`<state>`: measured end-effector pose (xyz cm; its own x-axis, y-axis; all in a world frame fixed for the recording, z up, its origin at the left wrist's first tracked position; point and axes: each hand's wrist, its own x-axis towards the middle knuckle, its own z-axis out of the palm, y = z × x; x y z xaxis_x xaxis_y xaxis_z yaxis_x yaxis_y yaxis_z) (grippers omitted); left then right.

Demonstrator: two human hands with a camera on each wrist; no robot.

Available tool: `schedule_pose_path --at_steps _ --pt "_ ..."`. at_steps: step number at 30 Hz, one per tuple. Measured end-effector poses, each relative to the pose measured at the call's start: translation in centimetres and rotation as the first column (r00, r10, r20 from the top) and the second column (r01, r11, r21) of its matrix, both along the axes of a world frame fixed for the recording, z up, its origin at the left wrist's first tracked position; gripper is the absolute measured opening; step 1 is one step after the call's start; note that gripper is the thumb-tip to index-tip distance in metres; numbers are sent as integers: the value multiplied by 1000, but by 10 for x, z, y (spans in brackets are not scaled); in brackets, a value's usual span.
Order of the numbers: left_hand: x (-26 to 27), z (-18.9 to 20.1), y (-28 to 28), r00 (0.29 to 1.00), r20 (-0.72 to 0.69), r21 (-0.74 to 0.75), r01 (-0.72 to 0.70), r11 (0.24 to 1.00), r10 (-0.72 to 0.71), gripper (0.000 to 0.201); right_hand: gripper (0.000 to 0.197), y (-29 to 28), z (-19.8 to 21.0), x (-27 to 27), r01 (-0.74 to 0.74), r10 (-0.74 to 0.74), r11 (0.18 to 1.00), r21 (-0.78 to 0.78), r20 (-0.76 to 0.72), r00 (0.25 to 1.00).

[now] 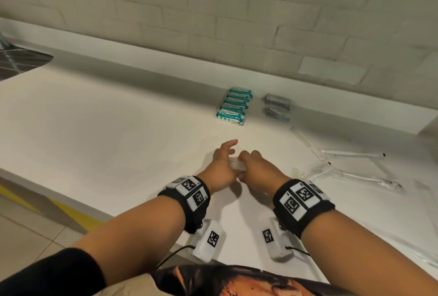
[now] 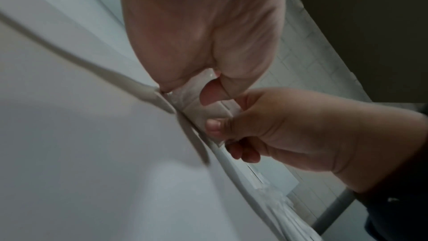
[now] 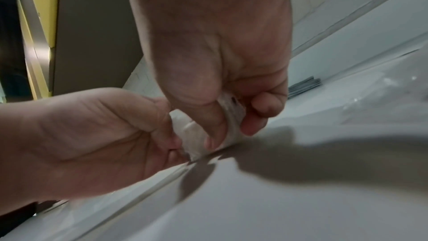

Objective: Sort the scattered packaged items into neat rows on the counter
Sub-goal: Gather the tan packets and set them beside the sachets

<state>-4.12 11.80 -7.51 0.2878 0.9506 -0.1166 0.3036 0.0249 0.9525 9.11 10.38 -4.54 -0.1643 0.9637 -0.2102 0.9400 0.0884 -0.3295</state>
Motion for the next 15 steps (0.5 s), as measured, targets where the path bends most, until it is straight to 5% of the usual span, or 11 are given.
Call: schedule_pose_path --at_steps 10,15 --pt "-5 4 2 987 -152 33 65 997 -60 60 29 -1 4 3 -69 62 993 97 71 996" --pt "-4 2 8 972 -218 19 93 995 -87 63 36 -1 5 5 -177 156 971 163 135 979"
